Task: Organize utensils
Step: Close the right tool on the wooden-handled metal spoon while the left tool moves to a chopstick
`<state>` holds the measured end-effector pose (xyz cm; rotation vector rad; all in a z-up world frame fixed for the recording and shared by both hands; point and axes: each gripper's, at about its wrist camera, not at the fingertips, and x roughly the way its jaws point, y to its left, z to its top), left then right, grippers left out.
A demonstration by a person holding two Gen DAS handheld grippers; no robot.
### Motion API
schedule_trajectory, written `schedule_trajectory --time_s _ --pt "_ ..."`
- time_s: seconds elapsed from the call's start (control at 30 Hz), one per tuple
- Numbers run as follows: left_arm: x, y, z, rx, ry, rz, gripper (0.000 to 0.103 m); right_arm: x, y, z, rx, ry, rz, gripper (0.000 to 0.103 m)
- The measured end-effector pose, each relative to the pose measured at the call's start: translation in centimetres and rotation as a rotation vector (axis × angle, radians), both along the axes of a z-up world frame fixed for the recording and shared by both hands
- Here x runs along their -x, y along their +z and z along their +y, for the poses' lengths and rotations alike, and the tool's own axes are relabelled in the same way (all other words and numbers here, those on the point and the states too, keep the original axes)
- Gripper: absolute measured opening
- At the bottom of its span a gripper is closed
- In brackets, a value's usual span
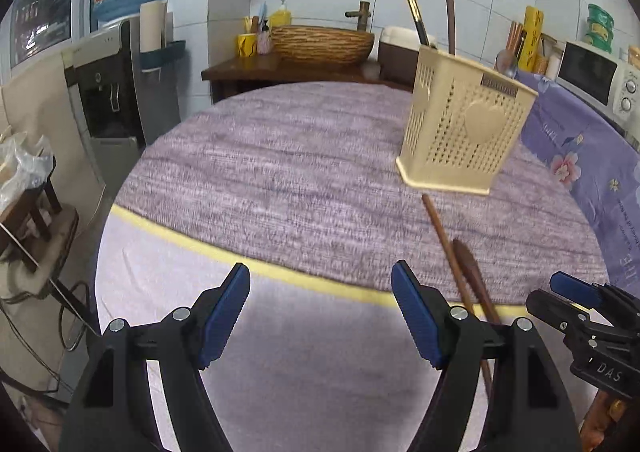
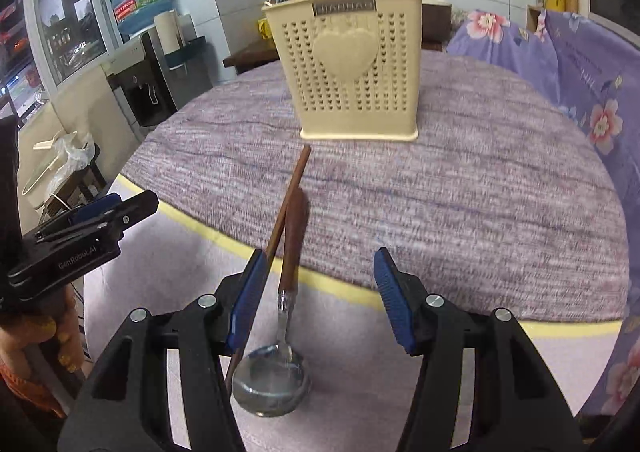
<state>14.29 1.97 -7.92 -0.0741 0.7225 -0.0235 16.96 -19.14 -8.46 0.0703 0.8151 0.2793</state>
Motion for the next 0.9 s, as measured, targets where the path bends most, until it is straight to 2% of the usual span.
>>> schedule_trajectory --time_s 0.3,0.63,0.73,0.9 --pt "1.1 -1.6 -0.5 -0.011 -0.022 0.027 0.073 0.2 -1.0 0.8 0.039 0.019 0.037 0.054" --pt "1.2 -1.7 -1.4 -0.012 -0.043 0.035 0.073 -0.9 -2.2 2.7 0.107 0.027 0.080 0.027" --pt "1.2 -1.6 -1.7 -0.015 -0.049 0.035 0.073 -1.1 -2.3 2.8 0.111 0.011 0.081 0.013" --pt "1.0 -1.6 -2.7 -0.024 -0.071 0.042 0.073 -0.8 -2.3 0.9 0.118 -0.008 0.079 0.012"
